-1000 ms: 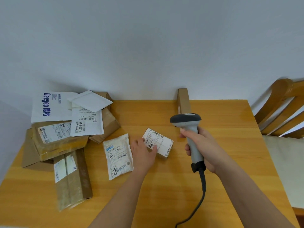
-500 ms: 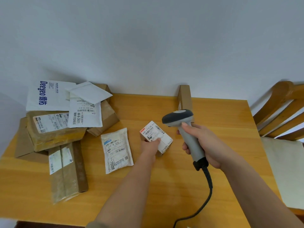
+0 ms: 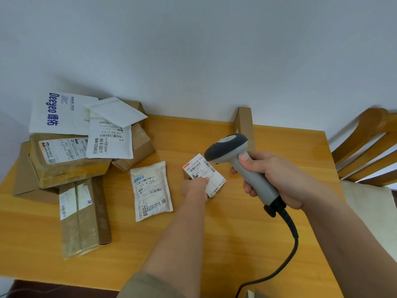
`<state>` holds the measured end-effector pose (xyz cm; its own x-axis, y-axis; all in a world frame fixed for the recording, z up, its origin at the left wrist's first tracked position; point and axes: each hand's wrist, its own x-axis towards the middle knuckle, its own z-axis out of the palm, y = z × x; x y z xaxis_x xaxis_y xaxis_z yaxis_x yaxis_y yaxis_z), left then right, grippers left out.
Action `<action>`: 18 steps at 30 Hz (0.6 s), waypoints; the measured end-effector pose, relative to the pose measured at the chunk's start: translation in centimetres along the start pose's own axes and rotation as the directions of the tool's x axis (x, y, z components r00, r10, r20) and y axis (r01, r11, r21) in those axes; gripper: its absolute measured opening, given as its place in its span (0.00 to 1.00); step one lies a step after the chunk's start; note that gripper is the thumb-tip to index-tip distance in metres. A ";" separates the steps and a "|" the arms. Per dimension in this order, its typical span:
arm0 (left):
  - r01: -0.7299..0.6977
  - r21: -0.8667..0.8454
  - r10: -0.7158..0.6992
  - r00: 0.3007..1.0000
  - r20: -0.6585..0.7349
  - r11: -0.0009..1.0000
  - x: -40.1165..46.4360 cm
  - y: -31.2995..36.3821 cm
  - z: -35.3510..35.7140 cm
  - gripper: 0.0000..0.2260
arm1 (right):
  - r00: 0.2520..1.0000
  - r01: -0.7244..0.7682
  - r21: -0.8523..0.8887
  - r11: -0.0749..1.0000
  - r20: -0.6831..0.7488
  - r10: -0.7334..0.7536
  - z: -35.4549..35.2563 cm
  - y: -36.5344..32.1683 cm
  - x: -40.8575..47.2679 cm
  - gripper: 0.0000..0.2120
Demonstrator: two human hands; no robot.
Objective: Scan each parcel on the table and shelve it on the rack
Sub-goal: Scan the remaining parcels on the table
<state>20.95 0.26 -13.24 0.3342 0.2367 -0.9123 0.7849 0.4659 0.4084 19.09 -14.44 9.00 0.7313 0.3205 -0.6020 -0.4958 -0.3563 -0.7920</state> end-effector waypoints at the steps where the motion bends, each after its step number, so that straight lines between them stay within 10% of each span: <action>1: 0.002 -0.012 -0.002 1.000 -0.004 1.000 0.2 -0.1 0.1 0.15 | 1.000 0.000 -0.016 1.000 -0.004 -0.001 -0.1 0.0 0.0 0.13; 18: -0.020 0.032 0.021 1.000 -0.014 0.999 0.3 0.0 -0.2 0.16 | 1.000 0.016 -0.108 0.994 0.001 -0.016 -0.1 -0.8 -0.5 0.12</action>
<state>21.00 0.48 -13.49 0.3432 0.2583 -0.9030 0.7941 0.4337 0.4259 19.15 -14.43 9.93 0.7383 0.3273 -0.5898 -0.4310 -0.4437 -0.7857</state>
